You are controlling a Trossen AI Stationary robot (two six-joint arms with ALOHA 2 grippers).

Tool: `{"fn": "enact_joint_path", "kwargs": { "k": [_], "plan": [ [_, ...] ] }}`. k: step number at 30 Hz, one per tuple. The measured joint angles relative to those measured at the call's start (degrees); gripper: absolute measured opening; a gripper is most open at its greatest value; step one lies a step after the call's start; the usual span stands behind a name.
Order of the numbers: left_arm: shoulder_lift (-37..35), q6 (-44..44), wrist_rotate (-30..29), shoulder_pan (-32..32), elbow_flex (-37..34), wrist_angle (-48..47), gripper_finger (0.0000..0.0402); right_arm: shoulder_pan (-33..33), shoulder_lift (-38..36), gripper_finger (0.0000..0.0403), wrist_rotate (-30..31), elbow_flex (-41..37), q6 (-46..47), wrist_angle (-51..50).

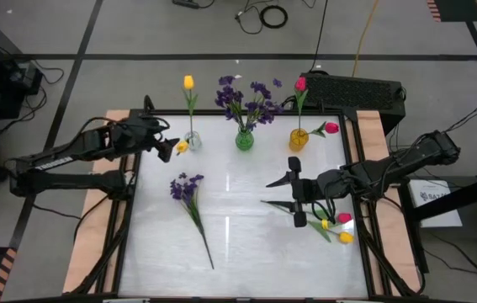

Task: Sort flowers into vase by color
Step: Put the left yellow flower into the transparent vase

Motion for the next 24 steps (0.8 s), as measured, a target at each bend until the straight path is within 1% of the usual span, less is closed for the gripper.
{"fn": "enact_joint_path", "kwargs": {
  "k": [3,7,10,12,14,17,20,22,24],
  "plan": [
    [-1.81,1.73,-1.55,-2.16,0.77,0.18,0.0349,-0.06,-0.02,0.0196,0.02,0.0,-0.44,0.13],
    [-4.89,2.68,-1.5,-5.02,1.32,1.35,0.0349,-0.3,-0.04,0.0196,0.0,0.0,-0.86,0.15],
    [-8.37,4.52,1.77,-8.34,1.5,5.34,0.0349,-0.48,-0.07,0.0196,0.04,0.0,-0.83,-0.23],
    [-10.0,7.18,3.67,-11.7,1.37,8.58,0.0348,-0.5,-0.07,0.0196,0.04,0.0,-0.85,-0.49],
    [-10.88,10.42,3.66,-15.52,0.39,12.98,0.034,-0.54,-0.09,0.0196,0.02,0.0,-1.01,-0.49],
    [-9.87,14.8,0.77,-20.74,-0.92,14.43,0.0317,-1.23,-0.09,0.0196,0.0,0.0,-1.27,-0.51],
    [-7.5,18.11,-3.17,-25.67,-2.25,15.73,0.0284,-1.98,-0.09,0.0196,0.06,0.0,-1.22,-0.7],
    [-5.66,19.64,-7.84,-28.69,-3.29,18.11,0.0259,-2.22,-0.11,0.0196,0.09,0.0,-1.2,-1.01],
    [-4.0,19.85,-14.54,-31.29,-3.69,19.16,0.0235,-2.27,-0.11,0.0196,0.05,0.0,-1.16,-1.53]
  ]
}}
